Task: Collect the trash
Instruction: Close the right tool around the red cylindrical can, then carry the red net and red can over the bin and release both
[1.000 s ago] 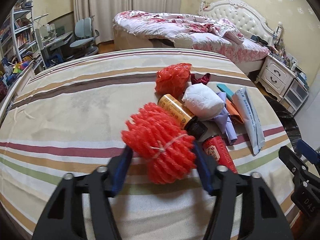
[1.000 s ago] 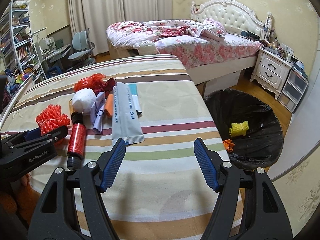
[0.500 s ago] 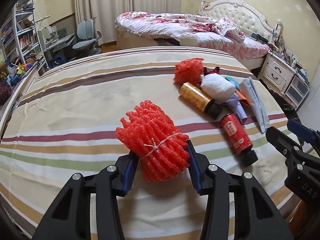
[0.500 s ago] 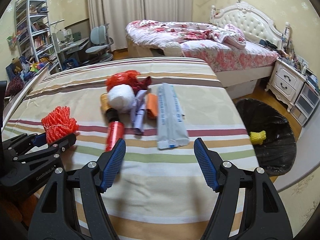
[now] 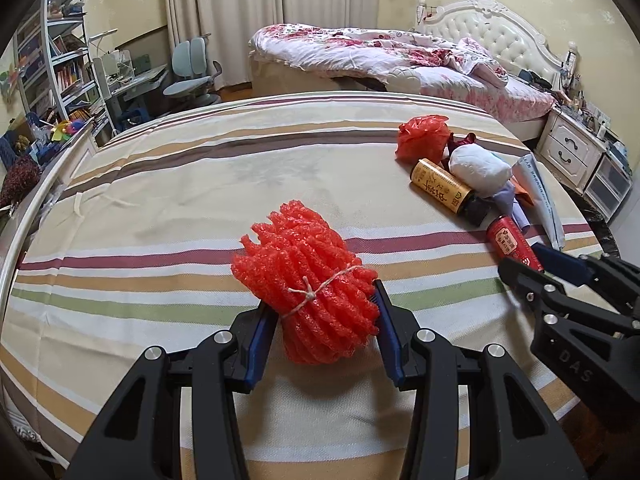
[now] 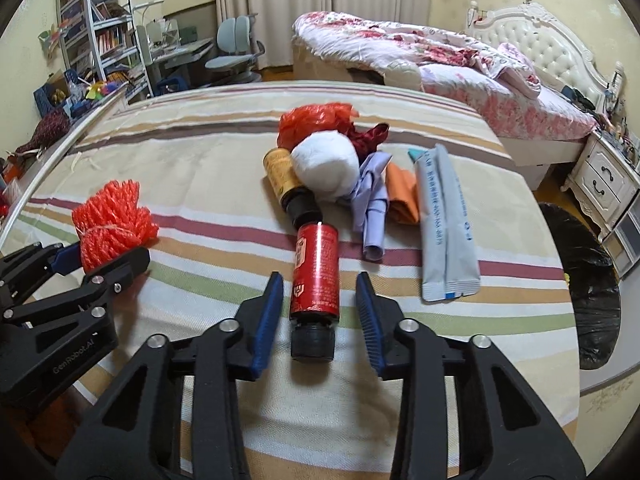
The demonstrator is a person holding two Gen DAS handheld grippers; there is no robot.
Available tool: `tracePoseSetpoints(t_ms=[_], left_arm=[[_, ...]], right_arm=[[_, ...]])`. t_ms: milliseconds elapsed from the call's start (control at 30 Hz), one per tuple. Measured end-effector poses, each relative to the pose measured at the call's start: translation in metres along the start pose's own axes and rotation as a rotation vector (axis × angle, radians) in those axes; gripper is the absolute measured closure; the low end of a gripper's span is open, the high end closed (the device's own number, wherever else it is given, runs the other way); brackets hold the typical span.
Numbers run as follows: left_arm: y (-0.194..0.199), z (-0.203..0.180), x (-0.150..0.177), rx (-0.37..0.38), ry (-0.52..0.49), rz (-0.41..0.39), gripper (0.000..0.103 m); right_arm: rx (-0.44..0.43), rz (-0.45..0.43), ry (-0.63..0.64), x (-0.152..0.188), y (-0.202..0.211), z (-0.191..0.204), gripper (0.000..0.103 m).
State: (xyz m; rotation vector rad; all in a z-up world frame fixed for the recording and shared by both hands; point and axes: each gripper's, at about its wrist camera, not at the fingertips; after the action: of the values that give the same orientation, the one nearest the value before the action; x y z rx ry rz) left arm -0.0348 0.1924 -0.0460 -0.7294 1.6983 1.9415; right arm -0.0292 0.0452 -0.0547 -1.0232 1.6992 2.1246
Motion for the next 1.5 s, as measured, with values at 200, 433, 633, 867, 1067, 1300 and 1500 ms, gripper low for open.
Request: tracePoseSetpoints(t_ms=[200, 433, 633, 867, 1067, 1300, 1500], left_arm=[[0.001, -0.001, 0.000, 0.000, 0.004, -0.007, 0.057], [0.009, -0.010, -0.005, 0.023, 0.015, -0.043, 0.057], [0.021, -0.038, -0.022, 0.081, -0.013, -0.109, 0.057], [0.021, -0.094, -0.053, 0.179, -0.085, -0.159, 0.057], [0.012, -0.150, -0.079, 0.244, -0.148, -0.188, 0.057], [-0.009, -0.203, -0.103, 0.273, -0.209, -0.200, 0.057], [-0.030, -0.238, -0.115, 0.291, -0.242, -0.178, 0.057]], right_arm=[[-0.006, 0.001, 0.011, 0.004, 0.002, 0.002, 0.080], [-0.012, -0.066, -0.019, 0.004, 0.029, -0.015, 0.080], [0.029, -0.145, -0.098, -0.002, 0.060, -0.057, 0.080], [0.146, -0.213, -0.186, -0.010, 0.082, -0.123, 0.080], [0.230, -0.248, -0.266, -0.014, 0.087, -0.179, 0.080], [0.290, -0.250, -0.324, -0.018, 0.074, -0.231, 0.080], [0.326, -0.249, -0.351, -0.020, 0.063, -0.263, 0.080]])
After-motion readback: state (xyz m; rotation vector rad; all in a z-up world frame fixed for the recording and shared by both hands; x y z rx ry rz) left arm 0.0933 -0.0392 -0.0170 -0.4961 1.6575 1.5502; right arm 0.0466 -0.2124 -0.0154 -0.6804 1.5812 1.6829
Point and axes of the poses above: each gripper's, at about its wrist camera, not at the fingertips, and y roughly against the way its jaws point, z to its left, x to its underside, and after that the axes turned 7 degrees about -y, right-handed
